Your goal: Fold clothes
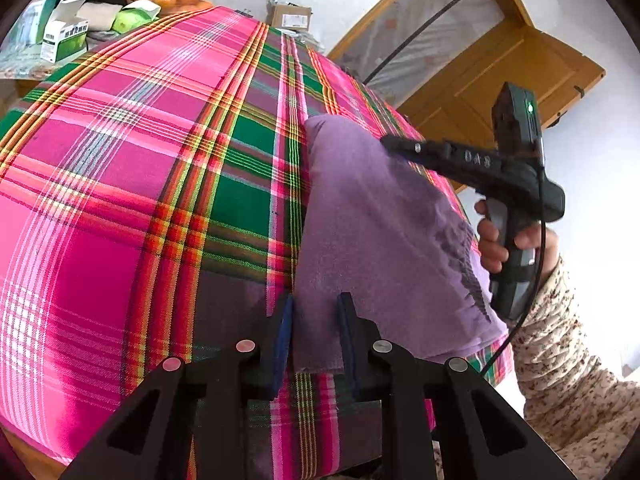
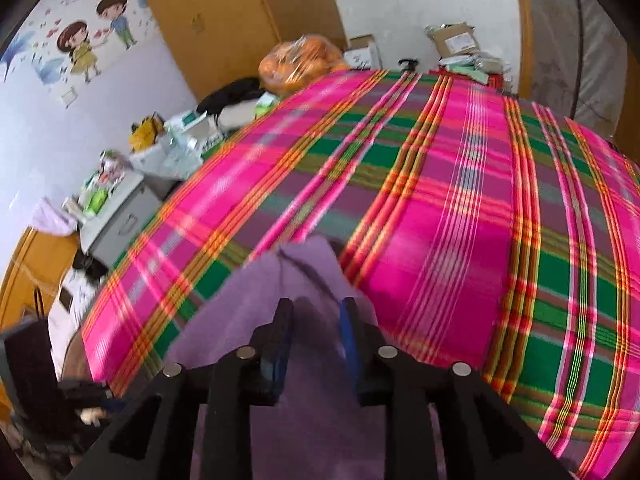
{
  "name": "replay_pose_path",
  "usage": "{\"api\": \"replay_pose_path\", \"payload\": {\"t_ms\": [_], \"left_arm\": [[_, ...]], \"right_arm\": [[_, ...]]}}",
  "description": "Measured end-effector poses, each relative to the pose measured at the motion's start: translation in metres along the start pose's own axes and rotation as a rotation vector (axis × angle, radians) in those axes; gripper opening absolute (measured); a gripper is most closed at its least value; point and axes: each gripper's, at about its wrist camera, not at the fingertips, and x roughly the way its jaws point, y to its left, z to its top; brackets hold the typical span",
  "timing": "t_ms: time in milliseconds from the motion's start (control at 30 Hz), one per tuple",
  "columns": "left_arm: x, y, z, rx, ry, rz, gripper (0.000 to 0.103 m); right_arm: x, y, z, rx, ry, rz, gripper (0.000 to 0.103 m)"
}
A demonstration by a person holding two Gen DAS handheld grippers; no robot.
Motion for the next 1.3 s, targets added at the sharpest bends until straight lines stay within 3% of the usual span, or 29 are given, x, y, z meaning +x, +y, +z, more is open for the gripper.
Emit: {"api": "replay_pose_path", "payload": {"t_ms": [67,133,167,267,400,600,733,833,1033,1200,1300], "left_arm": [[0.000,-0.001,0.000,0.003,0.000,0.005,0.022],[0.001,-0.002,-0.001,0.004,-0.001,0.009,0.021],[0.000,-0.003,-0.002,0.004,-0.002,0.011,0.021],[0.000,-0.004,-0.002,0.009,-0.001,0.019,0.021],[0.003,-0.005,0.001,0.013,-0.001,0.027,0.021],[0.003,-0.004,0.000,0.010,-0.004,0.028,0.021],[0.003,-0.005,0.000,0.004,-0.004,0.031,0.021],[0.003,-0.005,0.001,0.005,0.001,0.035,0.021],[0.002,-0.006,0.001,0.011,0.012,0.046,0.021],[-0.002,-0.008,-0.005,0.017,0.018,0.053,0.021],[-0.005,-0.009,-0.008,0.021,0.021,0.060,0.021]], "right_arm": [[0.006,0.000,-0.005,-0.008,0.023,0.004,0.025],[0.009,0.002,-0.007,-0.018,0.026,-0.020,0.002],[0.008,0.004,-0.007,-0.036,0.010,-0.043,0.002],[0.003,0.007,-0.004,-0.053,-0.022,-0.121,0.002],[0.006,0.001,0.000,-0.044,-0.043,-0.159,0.002],[0.020,0.000,-0.003,-0.055,-0.010,-0.176,0.003],[0.005,-0.004,-0.004,0.001,-0.029,-0.177,0.005],[-0.017,0.006,-0.018,-0.019,-0.064,-0.186,0.007],[-0.037,0.027,-0.064,-0.070,-0.077,-0.110,0.015],[-0.031,0.033,-0.102,-0.068,-0.076,-0.174,0.017],[-0.035,0.034,-0.106,-0.058,-0.094,-0.203,0.017]]}}
